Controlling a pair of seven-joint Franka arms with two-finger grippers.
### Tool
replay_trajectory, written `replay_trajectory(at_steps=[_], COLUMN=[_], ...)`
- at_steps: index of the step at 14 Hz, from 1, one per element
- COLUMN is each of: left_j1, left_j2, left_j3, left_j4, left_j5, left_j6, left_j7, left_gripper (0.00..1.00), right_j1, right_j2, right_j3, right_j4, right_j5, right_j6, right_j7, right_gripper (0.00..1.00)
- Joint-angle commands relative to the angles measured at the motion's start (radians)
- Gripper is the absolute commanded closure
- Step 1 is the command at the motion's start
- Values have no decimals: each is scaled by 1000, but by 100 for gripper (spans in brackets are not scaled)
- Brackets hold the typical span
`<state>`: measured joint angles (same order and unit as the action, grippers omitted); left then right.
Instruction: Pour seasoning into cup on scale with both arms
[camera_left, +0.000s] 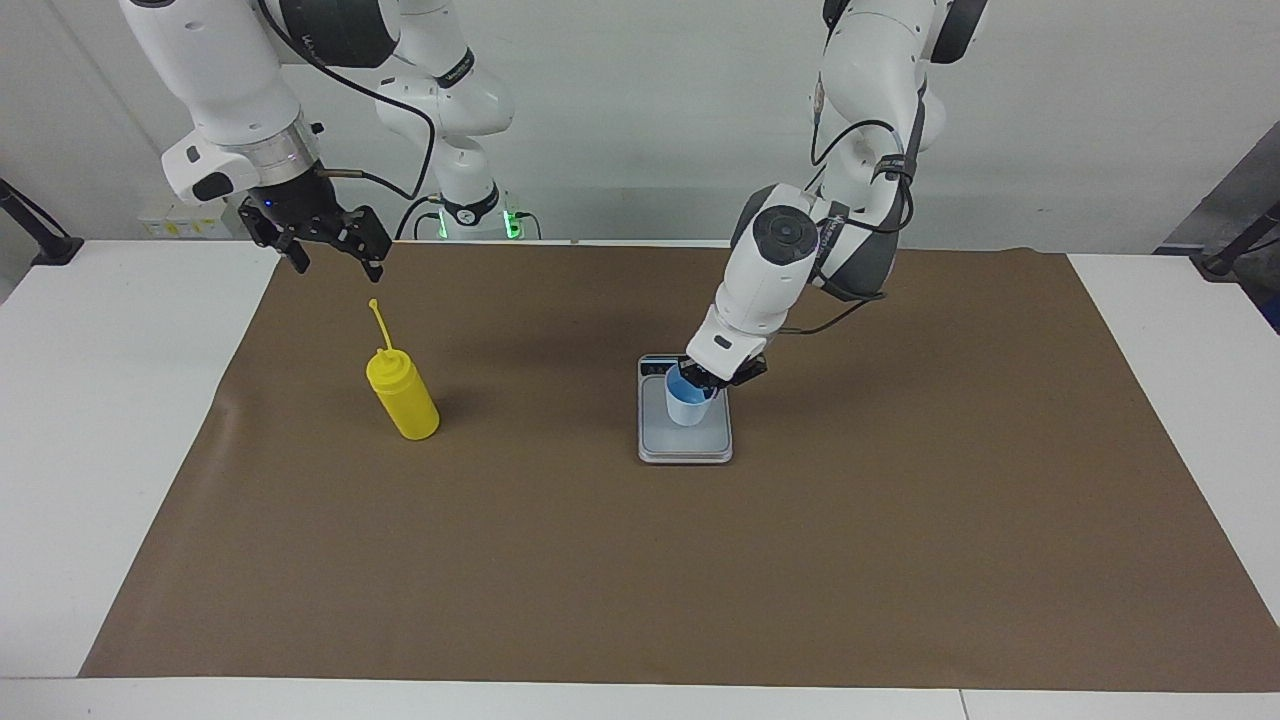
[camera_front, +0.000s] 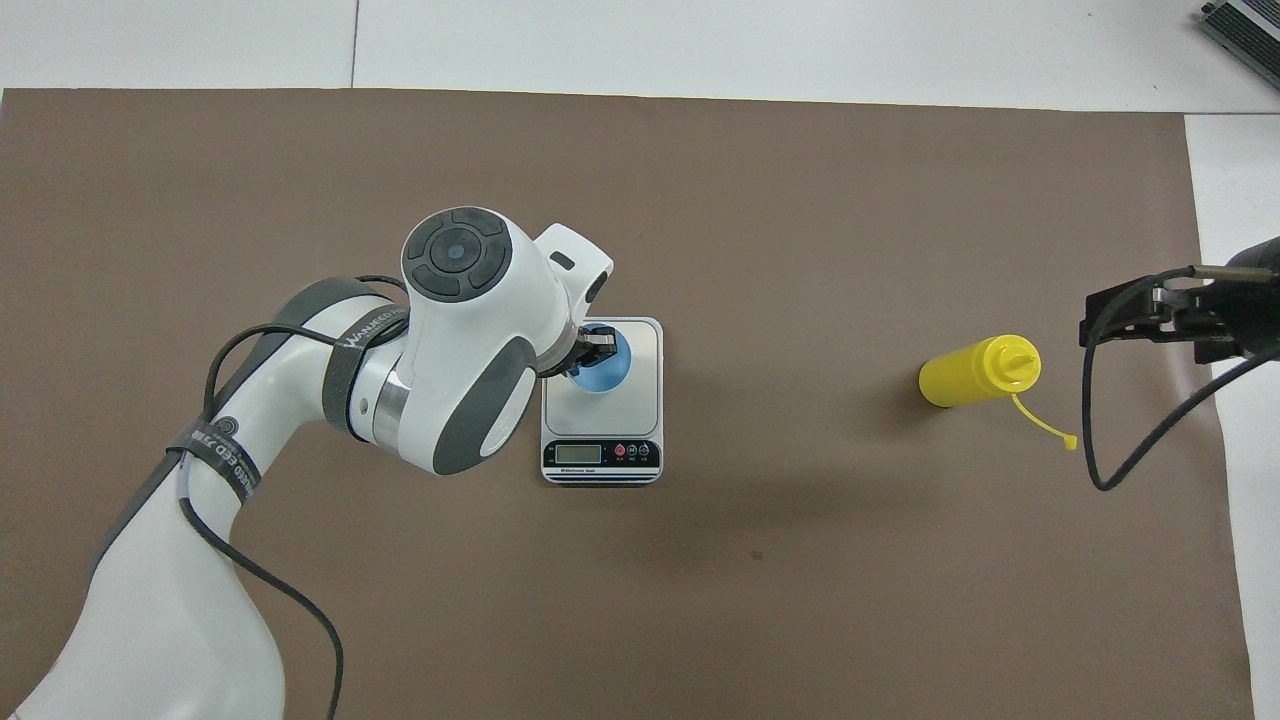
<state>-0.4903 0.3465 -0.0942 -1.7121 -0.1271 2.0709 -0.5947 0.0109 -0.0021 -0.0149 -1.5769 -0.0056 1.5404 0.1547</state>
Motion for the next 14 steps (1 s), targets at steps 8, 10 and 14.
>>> replay_trajectory(at_steps=[8, 10, 14], left_j1=[-27, -18, 57], left_j2=[-6, -17, -87], left_j3=[16, 19, 27], left_j4=[-23, -15, -12], left_j5=[69, 93, 124], left_j6=[8, -12, -14], left_j7=[-7, -5, 3], left_gripper=[0, 0, 0], right_j1=[-22, -23, -23], right_j2=[-29, -35, -35], right_j3=[4, 4, 4], right_j4=[-41, -48, -49], right_j5=[18, 18, 18], right_j6=[44, 47, 49], right_j7=[-20, -20, -20], right_gripper=[0, 0, 0])
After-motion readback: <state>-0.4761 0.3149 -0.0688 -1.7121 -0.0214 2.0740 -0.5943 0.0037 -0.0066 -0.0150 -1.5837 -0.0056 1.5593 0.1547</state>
